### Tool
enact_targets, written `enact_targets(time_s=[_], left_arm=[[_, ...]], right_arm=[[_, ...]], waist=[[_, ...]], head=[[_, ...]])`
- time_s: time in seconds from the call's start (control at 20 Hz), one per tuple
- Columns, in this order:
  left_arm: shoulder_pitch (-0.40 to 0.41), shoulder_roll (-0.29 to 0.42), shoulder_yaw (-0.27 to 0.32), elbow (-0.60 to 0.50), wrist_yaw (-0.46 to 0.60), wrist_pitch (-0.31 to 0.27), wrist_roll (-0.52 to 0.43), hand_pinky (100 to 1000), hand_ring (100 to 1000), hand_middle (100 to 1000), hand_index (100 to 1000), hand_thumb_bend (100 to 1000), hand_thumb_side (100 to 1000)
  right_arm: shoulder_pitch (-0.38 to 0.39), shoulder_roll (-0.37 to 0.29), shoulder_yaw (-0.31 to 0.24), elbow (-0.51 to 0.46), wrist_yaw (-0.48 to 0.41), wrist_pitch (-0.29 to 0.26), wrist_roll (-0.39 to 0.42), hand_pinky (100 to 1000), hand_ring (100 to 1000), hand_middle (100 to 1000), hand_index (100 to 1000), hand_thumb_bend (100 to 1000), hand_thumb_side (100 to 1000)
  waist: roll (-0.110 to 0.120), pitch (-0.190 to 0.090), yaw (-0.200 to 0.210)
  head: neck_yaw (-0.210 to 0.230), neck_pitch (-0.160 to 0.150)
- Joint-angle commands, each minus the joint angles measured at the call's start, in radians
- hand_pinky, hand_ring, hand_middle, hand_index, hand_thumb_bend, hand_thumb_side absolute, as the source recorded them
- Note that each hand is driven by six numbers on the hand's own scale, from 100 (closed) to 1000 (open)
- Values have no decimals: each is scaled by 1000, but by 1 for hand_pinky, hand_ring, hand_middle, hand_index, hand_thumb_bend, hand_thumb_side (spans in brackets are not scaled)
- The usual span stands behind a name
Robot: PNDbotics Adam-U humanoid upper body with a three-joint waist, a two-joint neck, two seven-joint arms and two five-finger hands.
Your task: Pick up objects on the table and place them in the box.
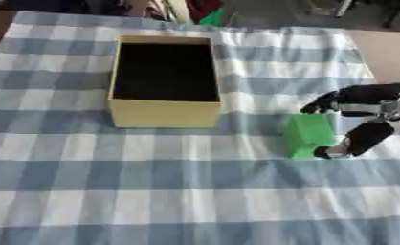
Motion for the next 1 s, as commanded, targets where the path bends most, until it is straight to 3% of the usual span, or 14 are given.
enact_targets(time_s=[0.05,0.3,0.5,0.65,0.8,1.0], left_arm=[[-12,8,1,-17,-1,-1,-6,695,591,651,738,100,889],[-11,6,1,-17,-1,1,-9,695,592,652,737,100,891],[-12,6,2,-17,-2,1,-9,695,592,652,737,100,891],[-12,6,1,-17,-3,4,-12,695,593,653,737,100,893],[-13,6,1,-17,-4,4,-15,695,593,653,737,100,893],[-13,6,2,-17,-4,4,-16,695,593,653,737,100,894]], right_arm=[[-16,-19,-2,6,4,-8,14,818,867,864,1000,387,630],[-30,-3,6,10,-10,-7,3,794,832,754,1000,342,602],[-26,7,-10,-3,-48,17,-71,749,777,608,794,258,535],[-19,9,-33,-17,-77,55,-159,716,735,556,685,100,476],[-12,8,-50,-28,-95,89,-223,699,701,527,652,100,353],[-2,11,-82,-59,-125,116,-248,684,673,506,637,100,323]], waist=[[-11,-3,1],[-11,-3,1],[-10,-3,-1],[-10,-4,-4],[-8,-4,-5],[-8,-5,-8]], head=[[-3,-3],[-5,-5],[0,-6],[1,-7],[3,-9],[5,-10]])
